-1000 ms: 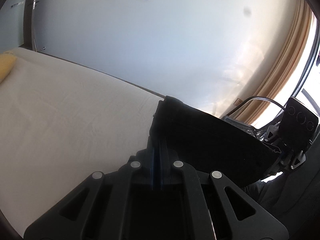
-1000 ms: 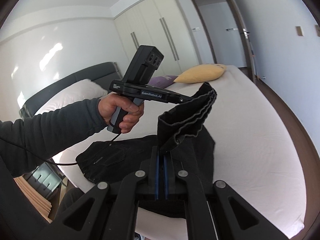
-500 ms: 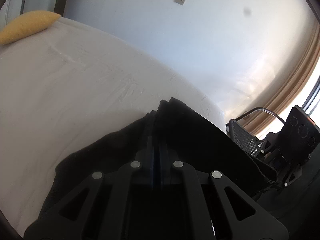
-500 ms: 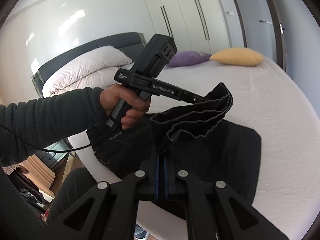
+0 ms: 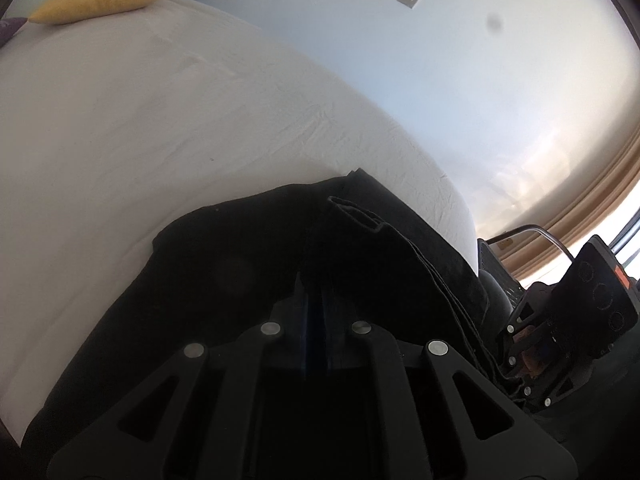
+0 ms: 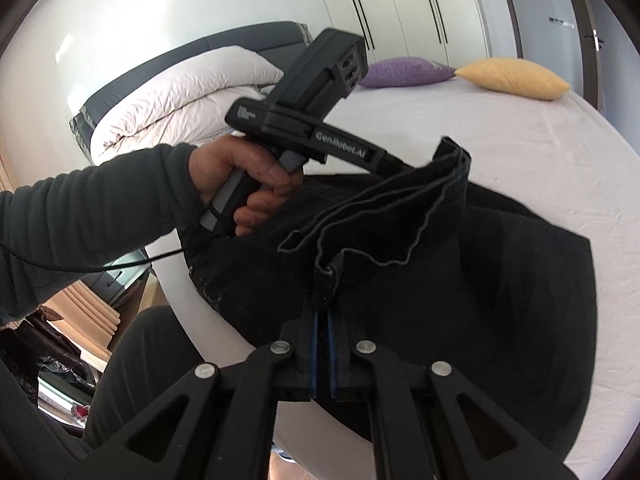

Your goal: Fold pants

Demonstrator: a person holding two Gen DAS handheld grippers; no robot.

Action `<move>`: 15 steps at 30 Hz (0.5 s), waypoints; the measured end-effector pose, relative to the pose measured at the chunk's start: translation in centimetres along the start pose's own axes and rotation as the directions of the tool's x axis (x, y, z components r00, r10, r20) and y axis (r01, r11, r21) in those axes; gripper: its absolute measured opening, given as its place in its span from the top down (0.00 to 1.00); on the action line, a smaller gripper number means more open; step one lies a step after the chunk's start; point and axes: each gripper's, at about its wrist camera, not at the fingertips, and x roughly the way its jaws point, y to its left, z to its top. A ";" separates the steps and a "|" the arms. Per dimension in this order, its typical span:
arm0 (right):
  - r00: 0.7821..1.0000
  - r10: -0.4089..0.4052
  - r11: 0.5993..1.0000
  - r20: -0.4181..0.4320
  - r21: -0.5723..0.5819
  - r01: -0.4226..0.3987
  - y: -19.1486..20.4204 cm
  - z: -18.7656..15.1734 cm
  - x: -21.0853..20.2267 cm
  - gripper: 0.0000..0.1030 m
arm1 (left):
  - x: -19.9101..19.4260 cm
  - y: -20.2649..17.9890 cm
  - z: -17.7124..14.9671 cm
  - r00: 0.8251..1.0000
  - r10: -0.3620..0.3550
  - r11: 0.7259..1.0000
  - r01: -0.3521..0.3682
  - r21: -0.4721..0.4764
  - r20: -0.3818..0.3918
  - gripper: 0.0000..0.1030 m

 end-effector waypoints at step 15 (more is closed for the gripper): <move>0.974 0.201 0.954 0.107 0.202 -0.219 -3.5 -1.4 -5.1 0.48 | -9.5 -0.6 -3.2 0.970 0.221 0.974 -0.214 -0.073 0.100 0.91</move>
